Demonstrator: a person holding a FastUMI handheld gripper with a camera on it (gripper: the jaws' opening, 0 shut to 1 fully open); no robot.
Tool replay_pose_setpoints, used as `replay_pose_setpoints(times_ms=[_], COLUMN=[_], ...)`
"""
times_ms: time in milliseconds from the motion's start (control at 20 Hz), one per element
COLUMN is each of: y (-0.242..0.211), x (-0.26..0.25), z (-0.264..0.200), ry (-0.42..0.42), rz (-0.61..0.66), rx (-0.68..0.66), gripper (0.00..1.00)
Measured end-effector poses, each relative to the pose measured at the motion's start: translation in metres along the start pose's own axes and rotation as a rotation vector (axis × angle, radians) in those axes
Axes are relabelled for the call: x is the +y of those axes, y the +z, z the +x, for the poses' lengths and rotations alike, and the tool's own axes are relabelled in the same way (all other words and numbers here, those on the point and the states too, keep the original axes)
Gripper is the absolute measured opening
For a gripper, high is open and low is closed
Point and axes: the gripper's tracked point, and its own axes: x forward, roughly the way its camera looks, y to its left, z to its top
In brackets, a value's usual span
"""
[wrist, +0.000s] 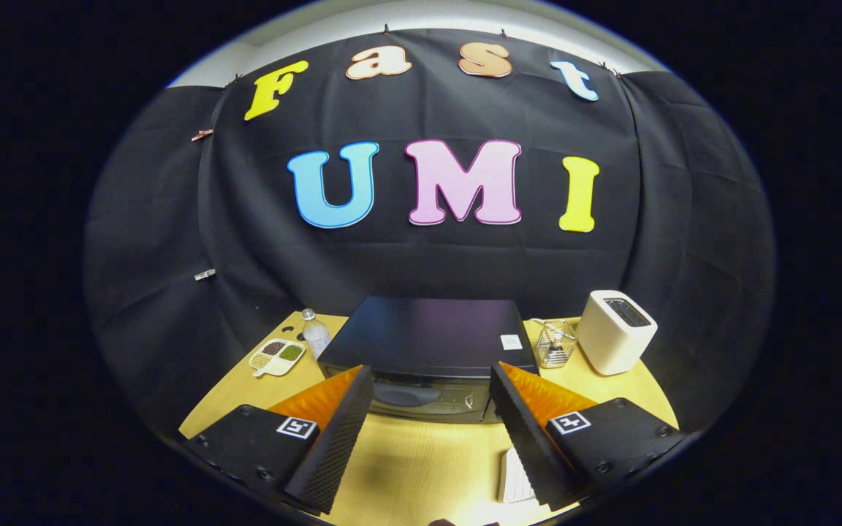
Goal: Open the toaster oven, put the food inside, and close the toaster oven door.
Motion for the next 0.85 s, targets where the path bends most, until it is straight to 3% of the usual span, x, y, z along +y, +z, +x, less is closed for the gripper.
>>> replay_pose_setpoints(times_ms=[500, 850], y=[0.057, 0.071], x=[-0.022, -0.03], z=[-0.028, -0.034], ry=[-0.023, -0.037], rz=[-0.008, 0.031], rx=[-0.115, -0.136], gripper=[0.99, 0.99])
